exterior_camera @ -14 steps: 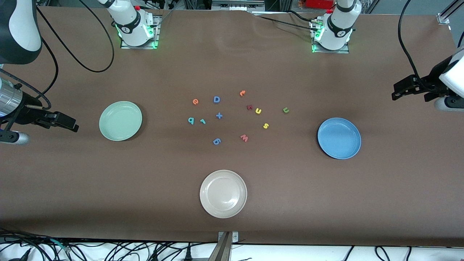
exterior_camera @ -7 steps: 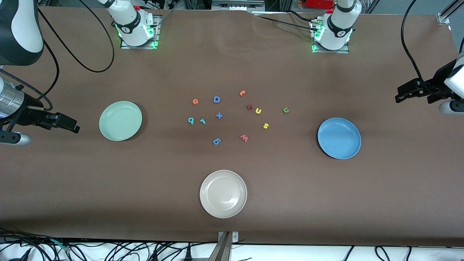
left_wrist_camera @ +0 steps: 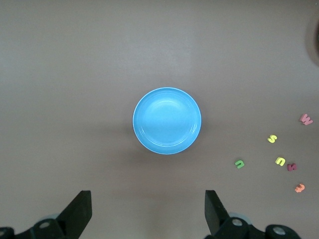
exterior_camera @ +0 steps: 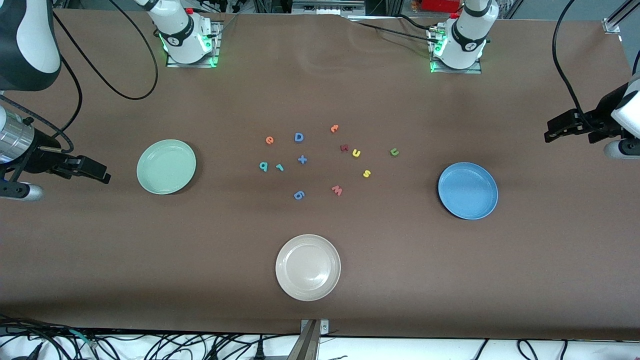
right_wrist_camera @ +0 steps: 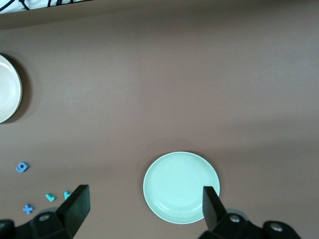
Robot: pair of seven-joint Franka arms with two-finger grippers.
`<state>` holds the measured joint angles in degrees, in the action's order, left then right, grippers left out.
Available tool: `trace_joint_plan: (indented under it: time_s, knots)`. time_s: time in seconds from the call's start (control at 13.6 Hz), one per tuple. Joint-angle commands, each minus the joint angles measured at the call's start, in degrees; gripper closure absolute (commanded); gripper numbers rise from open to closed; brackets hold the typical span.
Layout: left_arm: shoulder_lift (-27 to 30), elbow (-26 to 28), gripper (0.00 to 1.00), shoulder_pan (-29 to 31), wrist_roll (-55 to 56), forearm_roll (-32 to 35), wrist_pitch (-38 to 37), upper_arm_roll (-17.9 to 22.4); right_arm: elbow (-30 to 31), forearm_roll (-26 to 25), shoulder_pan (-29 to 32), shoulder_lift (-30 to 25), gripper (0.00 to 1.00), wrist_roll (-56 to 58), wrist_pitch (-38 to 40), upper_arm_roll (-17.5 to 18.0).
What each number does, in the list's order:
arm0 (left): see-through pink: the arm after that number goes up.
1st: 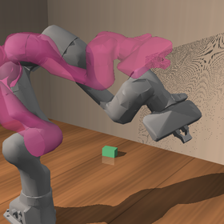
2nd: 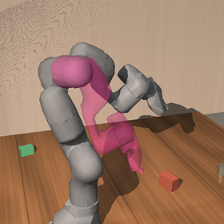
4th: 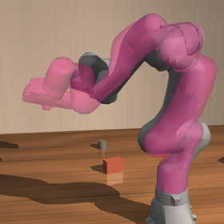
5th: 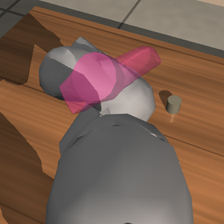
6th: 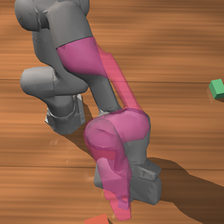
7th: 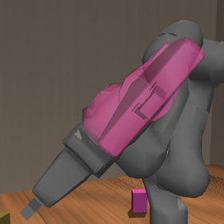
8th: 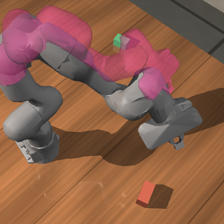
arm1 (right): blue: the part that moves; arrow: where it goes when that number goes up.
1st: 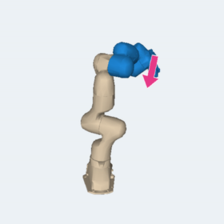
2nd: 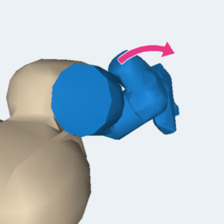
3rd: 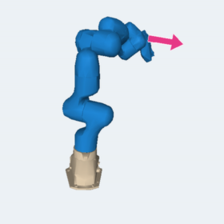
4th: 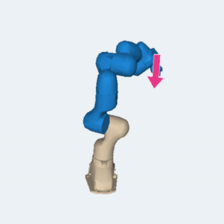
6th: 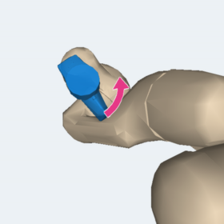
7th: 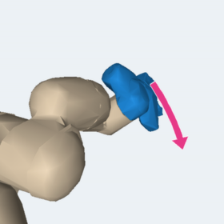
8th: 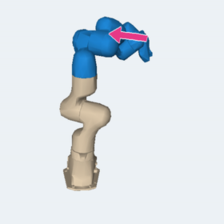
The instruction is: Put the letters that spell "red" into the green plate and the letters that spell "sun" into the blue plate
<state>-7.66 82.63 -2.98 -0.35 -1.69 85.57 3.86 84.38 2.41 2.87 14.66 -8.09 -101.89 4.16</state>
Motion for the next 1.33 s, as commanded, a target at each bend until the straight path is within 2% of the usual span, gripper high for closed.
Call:
trace_joint_plan:
  time_s: [0.0,1.25]
  knots:
    - [-0.3,0.2,0.00,0.1,-1.0,-0.6,0.7,0.1,1.1,0.4,0.0,-0.7,0.00,-0.5,-0.7,0.1]
    - [-1.8,0.0,0.00,0.0,-0.8,-0.7,2.2,-0.1,1.0,0.5,0.0,-0.2,0.00,-0.5,-0.1,0.1]
